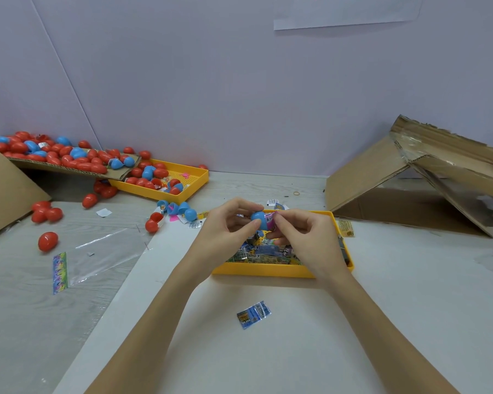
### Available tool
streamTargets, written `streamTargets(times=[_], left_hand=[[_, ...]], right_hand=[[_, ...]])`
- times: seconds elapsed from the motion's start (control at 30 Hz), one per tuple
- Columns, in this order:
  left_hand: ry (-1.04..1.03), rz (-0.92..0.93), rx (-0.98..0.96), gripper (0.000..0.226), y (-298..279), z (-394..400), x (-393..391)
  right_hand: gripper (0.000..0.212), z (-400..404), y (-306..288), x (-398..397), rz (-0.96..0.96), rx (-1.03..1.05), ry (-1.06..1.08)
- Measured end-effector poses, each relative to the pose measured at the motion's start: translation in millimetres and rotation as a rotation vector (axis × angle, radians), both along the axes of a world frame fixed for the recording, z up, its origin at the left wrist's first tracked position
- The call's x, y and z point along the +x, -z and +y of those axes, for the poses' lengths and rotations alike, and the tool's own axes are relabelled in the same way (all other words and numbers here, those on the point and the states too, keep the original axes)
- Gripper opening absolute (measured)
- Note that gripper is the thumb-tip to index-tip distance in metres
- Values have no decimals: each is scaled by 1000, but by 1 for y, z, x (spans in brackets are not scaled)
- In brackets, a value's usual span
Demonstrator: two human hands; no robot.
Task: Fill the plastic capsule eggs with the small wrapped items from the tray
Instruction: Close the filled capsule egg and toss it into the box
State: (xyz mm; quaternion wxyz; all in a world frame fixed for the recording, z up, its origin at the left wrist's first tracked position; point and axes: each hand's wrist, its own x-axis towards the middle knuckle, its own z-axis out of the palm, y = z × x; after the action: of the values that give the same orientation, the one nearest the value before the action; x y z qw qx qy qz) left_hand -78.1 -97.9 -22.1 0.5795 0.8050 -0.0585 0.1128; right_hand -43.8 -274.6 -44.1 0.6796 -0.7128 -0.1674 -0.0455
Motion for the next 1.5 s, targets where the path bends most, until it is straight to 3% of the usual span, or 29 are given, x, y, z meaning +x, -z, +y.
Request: streamTargets(times=[0.4, 0.73, 0.87, 0.97, 1.1, 1.5], left_hand=[[-2, -84, -67, 26, 2, 1, 0], [-45, -165, -45, 23, 6, -3, 1], [24, -195, -16, 41, 5, -5, 1], [41, -265, 110, 51, 5, -7, 0], [-33, -342, 147, 46, 4, -13, -2], [-14, -425, 207, 45, 1, -3, -3]], right_hand=[[27, 0, -1, -1, 19, -86, -79], [14, -1, -7, -5, 29, -27, -41], [21, -5, -12, -4, 161, 70, -71], [27, -7, -17, -4, 264, 115, -131], [37, -7, -23, -5, 342, 141, -183], [33, -8, -28, -5, 389, 130, -274]])
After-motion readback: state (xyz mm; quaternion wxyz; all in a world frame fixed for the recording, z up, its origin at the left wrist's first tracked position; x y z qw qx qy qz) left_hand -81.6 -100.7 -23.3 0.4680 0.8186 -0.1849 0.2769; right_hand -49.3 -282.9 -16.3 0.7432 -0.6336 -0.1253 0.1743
